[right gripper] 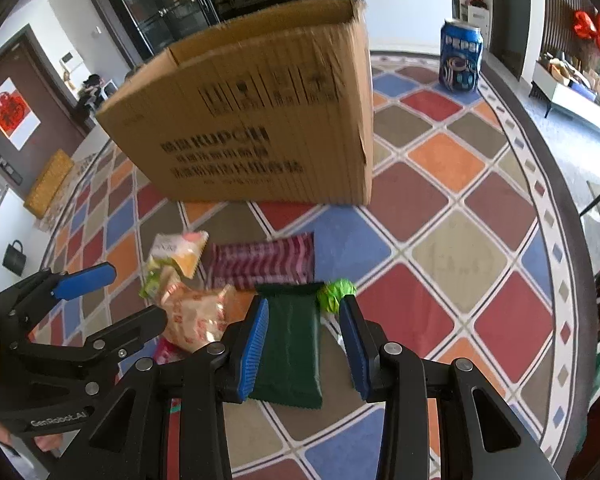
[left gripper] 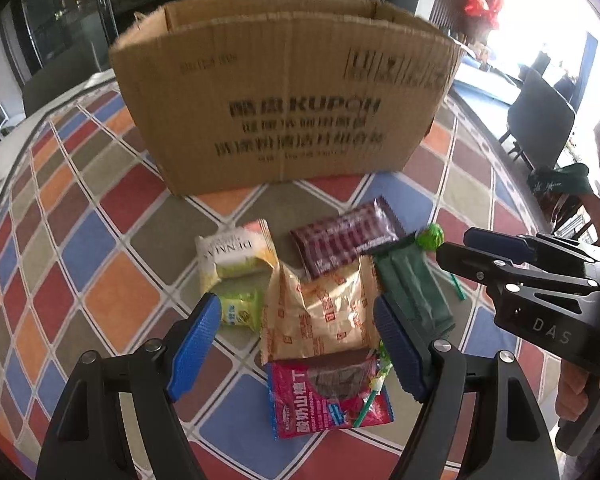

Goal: Organize snacks
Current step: 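Move both grippers back toward the remaining snacks beside the box, then close the left gripper on the biscuit pack while the right gripper grasps the green lollipop, then carry the biscuit pack with the left gripper while the right gripper carries the lollipop over the box, then open both grippers to drop the biscuit pack and lollipop into the box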

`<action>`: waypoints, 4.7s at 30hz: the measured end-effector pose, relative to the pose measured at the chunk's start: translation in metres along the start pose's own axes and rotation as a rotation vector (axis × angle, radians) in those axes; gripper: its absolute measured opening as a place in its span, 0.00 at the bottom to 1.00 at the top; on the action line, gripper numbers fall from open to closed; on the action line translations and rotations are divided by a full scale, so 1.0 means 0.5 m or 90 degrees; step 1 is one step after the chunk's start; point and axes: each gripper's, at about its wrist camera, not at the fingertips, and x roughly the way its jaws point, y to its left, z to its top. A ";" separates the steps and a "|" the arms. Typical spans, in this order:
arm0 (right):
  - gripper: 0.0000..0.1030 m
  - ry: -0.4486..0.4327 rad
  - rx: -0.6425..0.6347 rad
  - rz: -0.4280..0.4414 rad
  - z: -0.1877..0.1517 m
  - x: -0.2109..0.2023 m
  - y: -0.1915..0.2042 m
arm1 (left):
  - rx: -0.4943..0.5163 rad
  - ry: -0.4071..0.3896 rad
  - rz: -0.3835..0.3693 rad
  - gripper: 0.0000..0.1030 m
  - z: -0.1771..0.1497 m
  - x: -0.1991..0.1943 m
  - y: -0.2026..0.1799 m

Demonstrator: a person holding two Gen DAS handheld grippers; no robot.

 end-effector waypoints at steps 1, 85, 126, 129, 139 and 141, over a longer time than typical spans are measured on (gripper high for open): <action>0.37 0.004 0.001 0.000 -0.004 0.004 -0.003 | 0.000 0.004 -0.001 0.76 -0.002 0.007 0.000; 0.25 -0.194 -0.051 0.022 0.060 -0.177 0.110 | -0.031 -0.240 -0.027 0.36 0.082 -0.226 0.042; 0.25 -0.214 -0.063 0.002 0.333 -0.128 0.116 | -0.012 -0.221 0.022 0.38 0.347 -0.177 0.103; 0.31 -0.217 -0.062 -0.014 0.340 -0.120 0.114 | -0.016 -0.223 0.053 0.54 0.353 -0.174 0.105; 0.44 -0.221 -0.078 -0.039 0.307 -0.140 0.126 | -0.011 -0.242 0.071 0.65 0.311 -0.207 0.106; 0.44 -0.222 -0.080 -0.035 0.296 -0.149 0.130 | -0.013 -0.250 0.072 0.65 0.300 -0.219 0.105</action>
